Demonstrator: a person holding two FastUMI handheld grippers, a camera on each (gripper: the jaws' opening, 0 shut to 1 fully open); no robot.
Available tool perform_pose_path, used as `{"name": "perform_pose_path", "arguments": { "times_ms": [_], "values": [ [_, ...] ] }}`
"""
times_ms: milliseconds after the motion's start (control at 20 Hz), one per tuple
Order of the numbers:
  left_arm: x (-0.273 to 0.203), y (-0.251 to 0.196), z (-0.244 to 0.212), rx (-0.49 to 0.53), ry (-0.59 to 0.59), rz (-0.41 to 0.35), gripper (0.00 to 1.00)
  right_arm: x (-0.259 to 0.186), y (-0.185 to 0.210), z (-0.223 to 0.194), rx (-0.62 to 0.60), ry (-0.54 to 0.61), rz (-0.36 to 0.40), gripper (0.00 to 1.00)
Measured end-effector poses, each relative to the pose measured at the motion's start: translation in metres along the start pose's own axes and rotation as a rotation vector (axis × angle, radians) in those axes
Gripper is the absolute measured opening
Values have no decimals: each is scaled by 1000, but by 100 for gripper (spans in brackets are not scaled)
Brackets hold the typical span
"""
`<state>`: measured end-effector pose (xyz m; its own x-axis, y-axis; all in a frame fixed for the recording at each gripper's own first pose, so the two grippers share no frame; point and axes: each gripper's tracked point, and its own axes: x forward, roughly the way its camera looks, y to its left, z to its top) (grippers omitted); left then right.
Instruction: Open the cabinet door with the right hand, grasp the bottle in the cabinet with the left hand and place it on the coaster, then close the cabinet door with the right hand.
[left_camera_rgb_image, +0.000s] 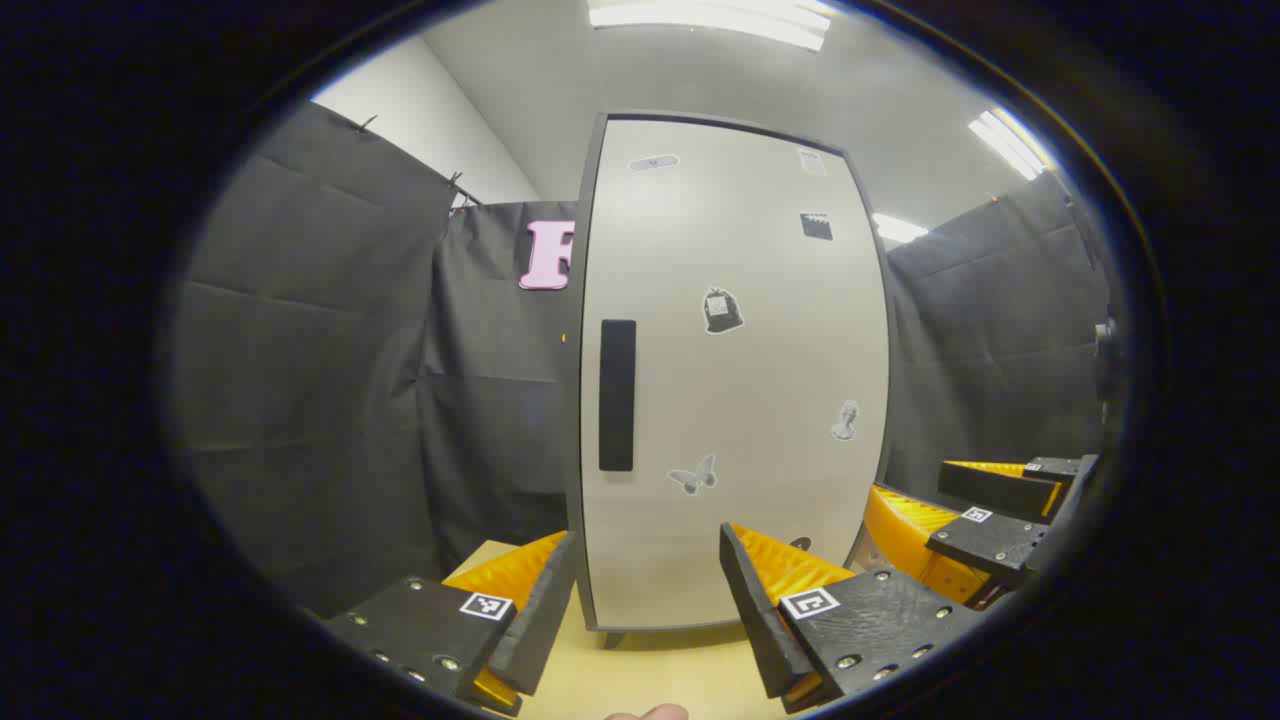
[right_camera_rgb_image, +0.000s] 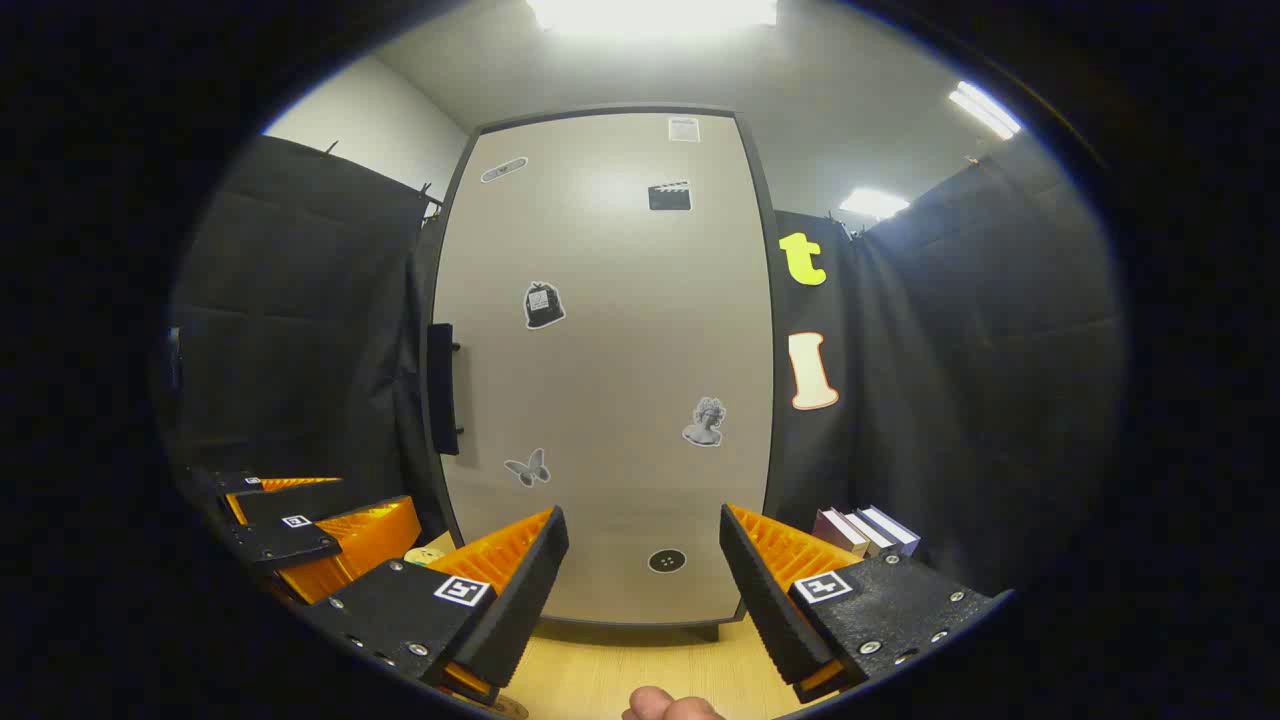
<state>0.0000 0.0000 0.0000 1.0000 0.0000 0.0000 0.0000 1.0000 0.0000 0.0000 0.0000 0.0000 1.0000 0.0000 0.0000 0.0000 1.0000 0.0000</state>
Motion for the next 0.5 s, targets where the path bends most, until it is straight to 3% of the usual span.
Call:
{"name": "perform_pose_path", "arguments": {
  "times_ms": [50, 100, 150, 400, 450, 500],
  "values": [
    [2, 1, -2, -1, 5, 0, 81, 0, 0, 0, 1, 1, -1, 94],
    [3, 1, -2, 0, 9, -2, 86, 0, 0, 0, -2, 3, 0, 94],
    [5, 1, -2, 5, 11, -7, 81, 0, 0, 1, -4, 5, 4, 94],
    [10, 6, 6, 5, -2, -12, 81, 6, 6, -6, -23, 22, 30, 94],
    [10, 6, 8, 7, -6, -15, 86, 9, 6, -5, -19, 27, 30, 94],
    [10, 5, 9, 16, -8, -21, 81, 10, 4, -5, -10, 25, 25, 94]
  ]
}}
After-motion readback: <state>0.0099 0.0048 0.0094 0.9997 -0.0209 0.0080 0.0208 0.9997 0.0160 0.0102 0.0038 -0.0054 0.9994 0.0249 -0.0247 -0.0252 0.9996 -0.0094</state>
